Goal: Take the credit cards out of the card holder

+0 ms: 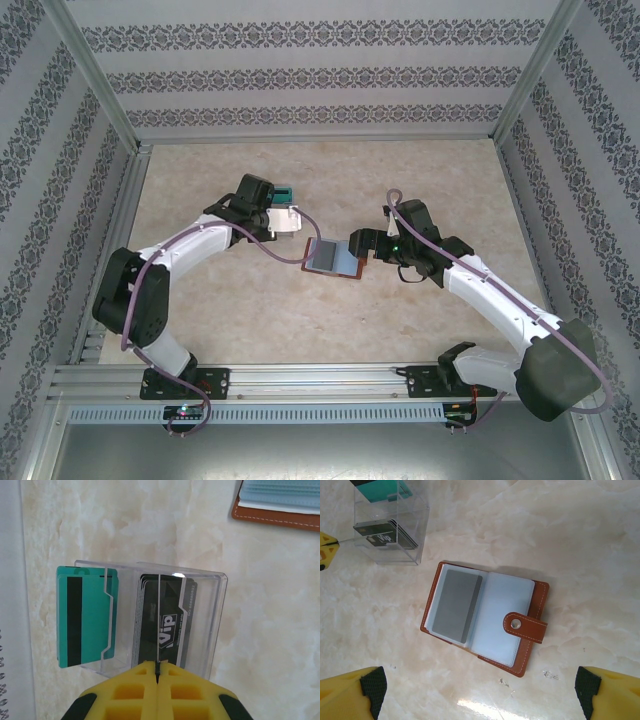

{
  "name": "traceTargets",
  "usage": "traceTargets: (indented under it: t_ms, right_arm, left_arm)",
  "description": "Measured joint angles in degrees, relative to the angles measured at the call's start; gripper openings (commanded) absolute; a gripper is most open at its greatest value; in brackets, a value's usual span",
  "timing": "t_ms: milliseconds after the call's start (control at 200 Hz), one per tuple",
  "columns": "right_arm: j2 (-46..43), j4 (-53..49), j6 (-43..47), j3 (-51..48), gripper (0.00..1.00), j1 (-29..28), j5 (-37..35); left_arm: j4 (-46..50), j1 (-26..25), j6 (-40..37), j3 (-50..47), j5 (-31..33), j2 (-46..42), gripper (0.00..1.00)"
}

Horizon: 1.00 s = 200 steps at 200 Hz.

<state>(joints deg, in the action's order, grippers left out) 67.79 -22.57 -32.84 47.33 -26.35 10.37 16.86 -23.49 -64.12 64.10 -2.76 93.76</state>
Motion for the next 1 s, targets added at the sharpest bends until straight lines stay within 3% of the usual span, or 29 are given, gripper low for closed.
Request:
traceTargets:
  t_ms: [999]
  right_arm:
    - [3.85,0.04,-0.02,0.0,0.98,0.35,0.07]
  left_arm:
    - [-0.17,2.23,0.22,0.68,-1.46,3.82,0.03]
